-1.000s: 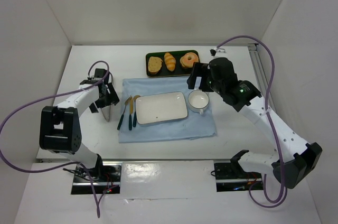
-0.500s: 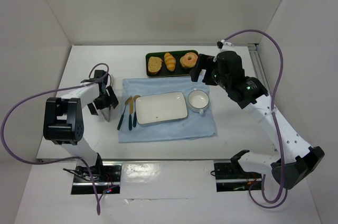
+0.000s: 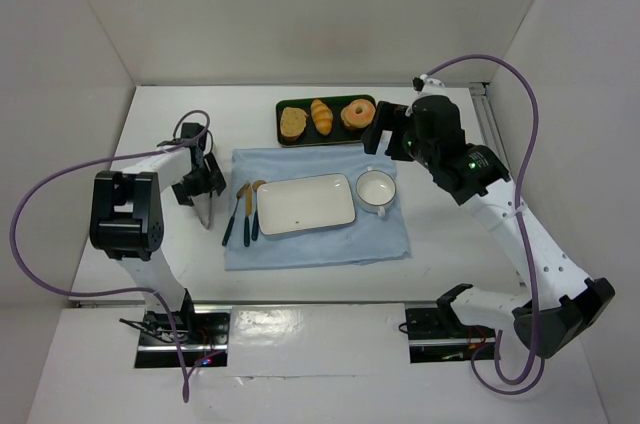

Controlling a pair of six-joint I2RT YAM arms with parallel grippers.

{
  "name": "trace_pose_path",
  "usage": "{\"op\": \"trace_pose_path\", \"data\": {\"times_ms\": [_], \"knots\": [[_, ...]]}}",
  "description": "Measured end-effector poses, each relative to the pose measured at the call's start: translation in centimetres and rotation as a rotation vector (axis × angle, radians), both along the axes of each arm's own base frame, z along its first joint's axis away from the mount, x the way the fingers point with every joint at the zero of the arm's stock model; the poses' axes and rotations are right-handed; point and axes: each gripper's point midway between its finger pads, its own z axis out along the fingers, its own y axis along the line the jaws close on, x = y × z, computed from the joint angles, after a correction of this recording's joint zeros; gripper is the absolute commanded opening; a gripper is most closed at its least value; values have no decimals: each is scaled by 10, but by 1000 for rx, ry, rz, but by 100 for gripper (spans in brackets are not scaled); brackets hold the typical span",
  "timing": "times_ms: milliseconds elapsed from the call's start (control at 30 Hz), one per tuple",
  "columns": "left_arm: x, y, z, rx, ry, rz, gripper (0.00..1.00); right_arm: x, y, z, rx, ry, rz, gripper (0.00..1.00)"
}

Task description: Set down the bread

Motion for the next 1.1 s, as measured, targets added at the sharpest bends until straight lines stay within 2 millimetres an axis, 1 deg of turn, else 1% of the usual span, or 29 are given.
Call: {"op": "trace_pose_path", "data": {"times_ms": [267, 300, 367, 467, 533, 567, 633, 667, 700, 733, 833, 900, 967, 1000, 1033, 1067, 1100], "knots": [[3, -4, -3, -44, -5, -23, 57, 1, -3, 0, -2, 2, -10, 100], [3, -4, -3, -46, -5, -23, 57, 1, -3, 0, -2, 2, -10, 100], [2, -3, -3, -49, -9, -27, 54, 1, -3, 0, -2, 1, -10, 100], [-2, -5, -1, -62, -13, -42, 54, 1, -3, 0, -1, 2, -8, 100], [-6, -8, 6, -76, -15, -47, 54, 1, -2, 0, 0, 2, -6, 100], [-6, -9, 13, -83, -32, -52, 50, 1, -2, 0, 1, 2, -4, 100], [-4, -11, 32, -91, -77, -60, 47, 1, -1, 0, 4, 1, -1, 100], [-1, -13, 47, -96, -113, -65, 47, 1, -1, 0, 6, 0, 2, 100], [3, -15, 63, -99, -155, -71, 43, 1, 0, 0, 8, 0, 4, 100], [8, -16, 80, -102, -199, -77, 40, 1, 1, 1, 10, 0, 8, 100], [26, -25, 142, -124, -359, -110, 40, 1, 2, 0, 14, 0, 15, 100], [35, -36, 180, -149, -451, -147, 40, 1, 4, 0, 17, 0, 20, 100], [43, -52, 214, -177, -531, -199, 40, 1, 5, -2, 20, 2, 27, 100], [44, -64, 226, -194, -553, -232, 40, 1, 6, -3, 21, 3, 30, 100], [45, -77, 236, -211, -572, -268, 40, 1, 6, -5, 21, 7, 34, 100], [45, -96, 246, -242, -588, -322, 40, 1, 7, -6, 20, 10, 35, 100], [43, -111, 250, -265, -591, -365, 39, 1, 7, -8, 20, 13, 36, 100]]}}
